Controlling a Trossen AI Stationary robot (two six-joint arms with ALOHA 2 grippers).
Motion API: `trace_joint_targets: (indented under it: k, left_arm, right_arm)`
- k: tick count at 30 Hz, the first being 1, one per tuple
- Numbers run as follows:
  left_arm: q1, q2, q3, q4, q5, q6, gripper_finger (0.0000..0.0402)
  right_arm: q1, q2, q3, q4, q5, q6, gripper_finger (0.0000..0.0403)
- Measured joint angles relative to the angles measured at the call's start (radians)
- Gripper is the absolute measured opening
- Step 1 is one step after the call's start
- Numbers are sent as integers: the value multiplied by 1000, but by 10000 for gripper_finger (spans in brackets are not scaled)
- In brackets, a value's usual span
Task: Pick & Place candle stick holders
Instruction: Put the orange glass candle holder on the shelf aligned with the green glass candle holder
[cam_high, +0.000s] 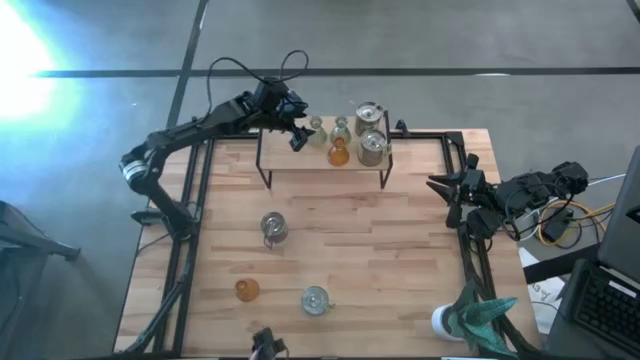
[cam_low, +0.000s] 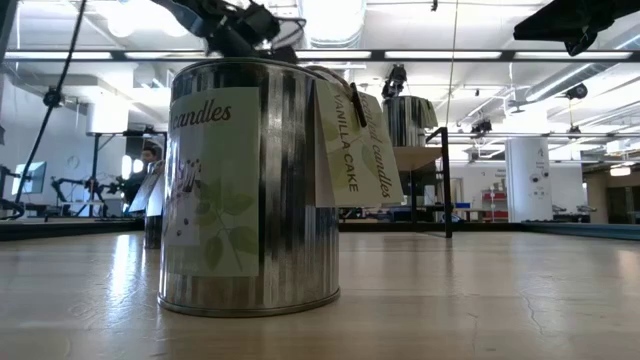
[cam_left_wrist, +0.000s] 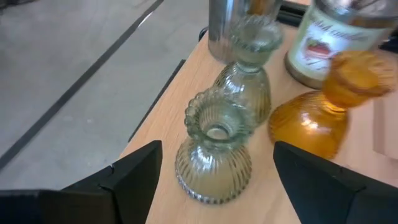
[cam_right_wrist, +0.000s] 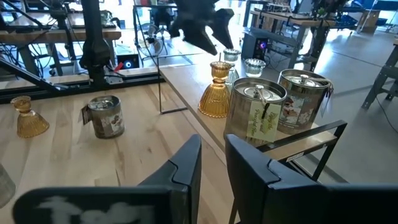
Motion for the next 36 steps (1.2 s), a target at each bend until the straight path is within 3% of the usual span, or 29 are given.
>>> trace_joint_targets:
  k: [6,12,15,22,28,36]
  left_arm:
    - [-16,-125,0,-160,57,-25,310]
    - [-104,-257,0,-339,321,-67,310]
    - [-181,-314,0,-412,396,-60,310]
    - [-398,-404,-14,-433,349,-57,310]
    - [-612,-432,-106,-479,261,-55,310]
    - [-775,-438,-221,-625,243,-241,309]
  right_arm:
    - [0,0,0,0,0,0,81]
    - [0,0,0,0,0,0,90]
    - [0,0,0,0,0,0,93]
    - [0,0,0,0,0,0,86]
    - [0,0,0,0,0,-1,73]
    - [0,0,0,0,0,-1,63]
